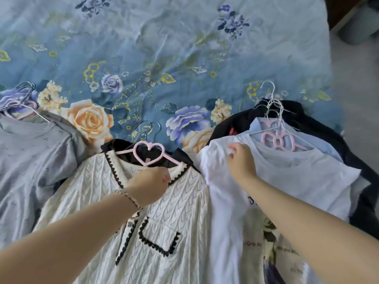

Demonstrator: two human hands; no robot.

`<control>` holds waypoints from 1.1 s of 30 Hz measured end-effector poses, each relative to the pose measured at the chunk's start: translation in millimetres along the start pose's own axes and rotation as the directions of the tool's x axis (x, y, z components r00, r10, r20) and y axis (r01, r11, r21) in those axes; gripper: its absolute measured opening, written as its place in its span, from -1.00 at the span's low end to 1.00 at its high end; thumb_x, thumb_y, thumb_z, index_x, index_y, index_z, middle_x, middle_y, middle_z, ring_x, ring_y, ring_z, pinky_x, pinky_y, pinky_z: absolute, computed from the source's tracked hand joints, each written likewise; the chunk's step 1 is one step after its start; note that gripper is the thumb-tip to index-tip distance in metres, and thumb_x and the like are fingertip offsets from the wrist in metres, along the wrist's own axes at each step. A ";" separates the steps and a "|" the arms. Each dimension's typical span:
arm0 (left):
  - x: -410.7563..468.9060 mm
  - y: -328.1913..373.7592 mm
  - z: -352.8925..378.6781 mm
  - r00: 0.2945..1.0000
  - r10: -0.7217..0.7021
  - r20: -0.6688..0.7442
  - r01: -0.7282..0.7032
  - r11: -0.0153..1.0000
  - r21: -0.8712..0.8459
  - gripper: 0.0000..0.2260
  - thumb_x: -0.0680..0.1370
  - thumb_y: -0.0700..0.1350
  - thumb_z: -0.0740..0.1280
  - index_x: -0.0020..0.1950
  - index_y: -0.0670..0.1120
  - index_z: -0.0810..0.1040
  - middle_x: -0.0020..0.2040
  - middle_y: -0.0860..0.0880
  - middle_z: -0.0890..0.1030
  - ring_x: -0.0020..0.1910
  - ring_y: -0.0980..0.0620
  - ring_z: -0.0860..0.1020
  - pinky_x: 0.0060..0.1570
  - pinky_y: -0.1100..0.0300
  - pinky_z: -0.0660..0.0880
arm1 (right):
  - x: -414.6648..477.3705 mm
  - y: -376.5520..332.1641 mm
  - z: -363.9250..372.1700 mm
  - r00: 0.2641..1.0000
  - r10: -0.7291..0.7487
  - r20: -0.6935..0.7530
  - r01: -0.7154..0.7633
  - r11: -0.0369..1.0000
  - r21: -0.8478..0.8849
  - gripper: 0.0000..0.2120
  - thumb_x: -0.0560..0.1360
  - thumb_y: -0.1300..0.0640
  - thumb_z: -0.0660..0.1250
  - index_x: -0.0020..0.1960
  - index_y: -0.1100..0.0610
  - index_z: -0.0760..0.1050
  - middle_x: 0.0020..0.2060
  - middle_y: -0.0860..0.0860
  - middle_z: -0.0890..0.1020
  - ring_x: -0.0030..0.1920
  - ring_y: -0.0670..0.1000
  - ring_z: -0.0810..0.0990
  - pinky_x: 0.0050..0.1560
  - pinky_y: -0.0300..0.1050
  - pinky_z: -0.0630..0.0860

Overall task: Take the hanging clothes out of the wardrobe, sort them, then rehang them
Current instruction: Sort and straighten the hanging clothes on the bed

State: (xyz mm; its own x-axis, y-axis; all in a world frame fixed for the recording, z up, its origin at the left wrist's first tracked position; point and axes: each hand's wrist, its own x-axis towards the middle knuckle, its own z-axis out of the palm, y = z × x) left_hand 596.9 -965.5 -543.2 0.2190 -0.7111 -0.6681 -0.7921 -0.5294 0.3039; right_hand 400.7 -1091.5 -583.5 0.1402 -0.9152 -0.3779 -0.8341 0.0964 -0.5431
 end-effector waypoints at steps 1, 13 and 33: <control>7.6 11.7 -3.8 1.000 0.026 0.000 -0.026 1.000 0.017 -0.77 0.59 -0.15 0.14 0.13 -0.03 0.55 0.11 -0.03 0.59 0.08 -0.07 0.54 0.04 0.16 0.45 | 14.4 6.2 -14.0 0.997 -0.011 -0.072 0.011 1.000 0.003 -0.70 0.52 0.35 0.15 0.21 0.23 0.46 0.21 0.16 0.44 0.16 0.14 0.50 0.10 -0.09 0.40; 57.2 57.3 -3.8 1.000 0.011 0.005 -0.012 0.999 0.043 -0.76 0.59 -0.17 0.13 0.12 -0.13 0.56 0.05 -0.09 0.61 0.02 -0.10 0.55 0.02 0.13 0.45 | 119.8 37.3 6.9 0.951 0.308 0.016 -0.298 0.930 -0.217 -0.80 0.53 0.07 0.20 -0.19 0.12 0.52 -0.06 0.19 0.55 0.04 0.22 0.51 -0.19 -0.13 0.36; -92.5 74.2 -41.1 0.993 0.013 -0.118 -0.055 0.932 -0.359 -0.72 0.55 -0.26 0.17 -0.25 0.04 0.51 -0.22 0.03 0.65 -0.13 -0.16 0.64 -0.09 0.06 0.57 | -76.4 -2.6 -108.5 0.857 -0.124 -0.500 0.288 0.920 0.267 -0.61 0.30 0.57 0.24 0.10 0.35 0.47 0.01 0.27 0.45 -0.08 -0.20 0.28 -0.02 -0.66 0.21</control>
State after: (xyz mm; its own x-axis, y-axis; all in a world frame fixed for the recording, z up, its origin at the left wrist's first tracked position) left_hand 541.3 -958.0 -430.9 0.2745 -0.7677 -0.5790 -0.5458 -0.6201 0.5635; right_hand 334.3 -1064.2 -471.8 -0.0432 -0.9921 0.1179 -0.5846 -0.0707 -0.8083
